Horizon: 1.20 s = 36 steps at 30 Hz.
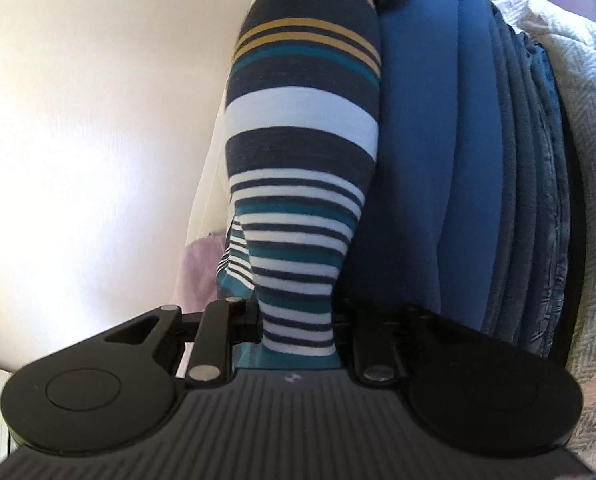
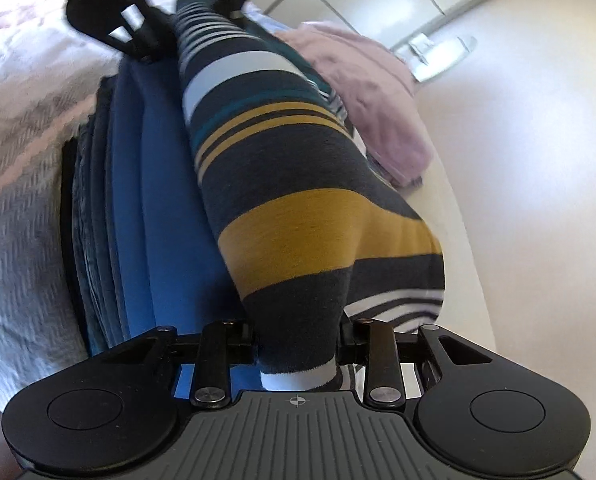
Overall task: Fold clothes
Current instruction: 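Lower the striped garment onto the blue stack with both grippers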
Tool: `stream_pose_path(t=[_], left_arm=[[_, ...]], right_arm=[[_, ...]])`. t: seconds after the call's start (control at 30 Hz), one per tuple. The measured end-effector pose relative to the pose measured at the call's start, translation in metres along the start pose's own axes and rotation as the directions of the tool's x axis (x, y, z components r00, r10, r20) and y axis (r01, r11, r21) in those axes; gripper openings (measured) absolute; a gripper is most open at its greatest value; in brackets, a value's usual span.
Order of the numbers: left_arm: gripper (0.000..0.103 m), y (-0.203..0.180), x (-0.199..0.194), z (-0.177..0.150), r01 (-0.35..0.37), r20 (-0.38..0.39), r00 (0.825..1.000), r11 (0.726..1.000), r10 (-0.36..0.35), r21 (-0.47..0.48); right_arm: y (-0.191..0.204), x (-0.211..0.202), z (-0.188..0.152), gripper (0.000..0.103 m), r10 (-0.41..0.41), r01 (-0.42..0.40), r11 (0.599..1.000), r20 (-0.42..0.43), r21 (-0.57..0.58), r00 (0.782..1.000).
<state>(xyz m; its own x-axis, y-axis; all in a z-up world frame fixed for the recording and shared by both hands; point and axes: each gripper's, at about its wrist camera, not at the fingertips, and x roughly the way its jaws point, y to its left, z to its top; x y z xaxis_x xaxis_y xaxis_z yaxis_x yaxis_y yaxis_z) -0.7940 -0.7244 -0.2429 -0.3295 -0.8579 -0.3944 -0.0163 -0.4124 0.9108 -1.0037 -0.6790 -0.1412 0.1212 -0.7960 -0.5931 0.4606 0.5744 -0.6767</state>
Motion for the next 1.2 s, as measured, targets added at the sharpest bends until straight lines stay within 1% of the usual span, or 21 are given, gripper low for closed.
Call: stream_pose_path(t=[0.1,0.2,0.3,0.33,0.43,0.53,0.57,0.6,0.63,0.7,0.77,0.83,0.87,0.93,1.0,1.03,1.07,1.1,1.13,1.17,1.2], left_arm=[[0.017,0.001,0.004,-0.002,-0.005,-0.007,1.0,1.0,0.005,-0.004],[0.017,0.002,0.0,-0.003,-0.006,-0.022,1.0,0.999,0.005,-0.035],[0.017,-0.006,-0.009,-0.006,-0.013,-0.036,0.999,0.997,0.011,-0.074],[0.017,-0.01,-0.011,-0.007,-0.02,-0.035,0.999,0.997,0.017,-0.069],[0.017,-0.018,-0.009,-0.008,-0.037,-0.025,0.999,0.999,0.036,-0.04],[0.017,-0.01,-0.004,-0.011,-0.03,-0.036,0.999,0.999,0.028,-0.044],[0.017,-0.008,-0.002,-0.012,-0.028,-0.039,0.999,0.999,0.027,-0.044],[0.017,-0.008,-0.002,-0.014,-0.029,-0.041,0.999,0.999,0.028,-0.04],[0.017,-0.009,-0.002,-0.016,-0.031,-0.041,0.999,0.999,0.029,-0.037],[0.017,-0.01,-0.003,-0.018,-0.034,-0.04,0.999,0.999,0.033,-0.034],[0.017,-0.011,-0.004,-0.02,-0.036,-0.04,0.999,0.999,0.035,-0.036],[0.017,-0.011,-0.004,-0.022,-0.041,-0.043,0.998,0.998,0.04,-0.038],[0.017,-0.011,-0.004,-0.023,-0.044,-0.046,0.998,0.998,0.042,-0.039],[0.017,-0.011,-0.003,-0.024,-0.05,-0.052,0.998,0.998,0.047,-0.042],[0.017,-0.011,-0.002,-0.025,-0.056,-0.059,0.997,0.997,0.053,-0.047],[0.017,-0.011,-0.002,-0.026,-0.059,-0.063,0.996,0.997,0.056,-0.051],[0.017,-0.012,-0.002,-0.027,-0.058,-0.066,0.996,0.997,0.055,-0.055],[0.017,-0.012,-0.002,-0.027,-0.057,-0.067,0.996,0.997,0.053,-0.058],[0.018,-0.013,-0.003,-0.028,-0.055,-0.069,0.996,0.997,0.051,-0.062],[0.018,-0.015,-0.005,-0.029,-0.045,-0.061,0.997,0.998,0.042,-0.05],[0.019,-0.017,-0.008,-0.029,-0.032,-0.051,0.998,0.999,0.03,-0.034]], right_arm=[[-0.005,0.002,0.004,0.031,0.001,-0.001,1.0,-0.005,0.025,1.0],[-0.009,0.004,0.008,0.031,0.003,-0.002,0.999,-0.011,0.051,1.0],[0.006,0.013,0.021,0.031,0.006,-0.005,0.999,-0.013,0.054,1.0],[0.016,0.018,0.026,0.031,0.009,-0.009,0.999,-0.008,0.045,1.0],[0.038,0.017,0.016,0.032,0.011,-0.011,1.0,-0.005,0.018,1.0],[0.038,0.022,0.018,0.036,-0.017,0.017,1.0,-0.011,-0.015,1.0],[0.036,0.025,0.023,0.042,-0.022,0.022,0.999,-0.014,-0.024,1.0],[0.035,0.023,0.026,0.046,-0.024,0.023,0.999,-0.023,-0.028,0.999],[0.034,0.021,0.029,0.047,-0.018,0.017,1.0,-0.033,-0.026,0.999],[0.027,0.005,0.031,0.05,0.013,-0.013,1.0,-0.052,0.0,0.999],[0.018,-0.015,0.035,0.05,0.068,-0.065,0.996,-0.045,0.061,0.997],[0.002,-0.039,0.042,0.05,0.141,-0.14,0.976,0.006,0.169,0.99],[-0.01,-0.048,0.048,0.05,0.174,-0.182,0.957,0.052,0.228,0.983],[-0.037,-0.054,0.066,0.05,0.21,-0.241,0.918,0.128,0.315,0.969],[-0.065,-0.038,0.085,0.05,0.261,-0.314,0.859,0.182,0.404,0.948],[-0.079,-0.026,0.094,0.05,0.309,-0.365,0.819,0.196,0.444,0.931],[-0.087,-0.008,0.099,0.05,0.374,-0.413,0.779,0.18,0.471,0.91],[-0.096,0.01,0.105,0.05,0.438,-0.458,0.736,0.164,0.499,0.884],[-0.09,0.028,0.106,0.05,0.501,-0.481,0.724,0.103,0.494,0.86],[-0.085,0.047,0.107,0.05,0.558,-0.502,0.712,0.038,0.49,0.829],[-0.079,0.065,0.107,0.05,0.611,-0.524,0.699,-0.027,0.488,0.791]])
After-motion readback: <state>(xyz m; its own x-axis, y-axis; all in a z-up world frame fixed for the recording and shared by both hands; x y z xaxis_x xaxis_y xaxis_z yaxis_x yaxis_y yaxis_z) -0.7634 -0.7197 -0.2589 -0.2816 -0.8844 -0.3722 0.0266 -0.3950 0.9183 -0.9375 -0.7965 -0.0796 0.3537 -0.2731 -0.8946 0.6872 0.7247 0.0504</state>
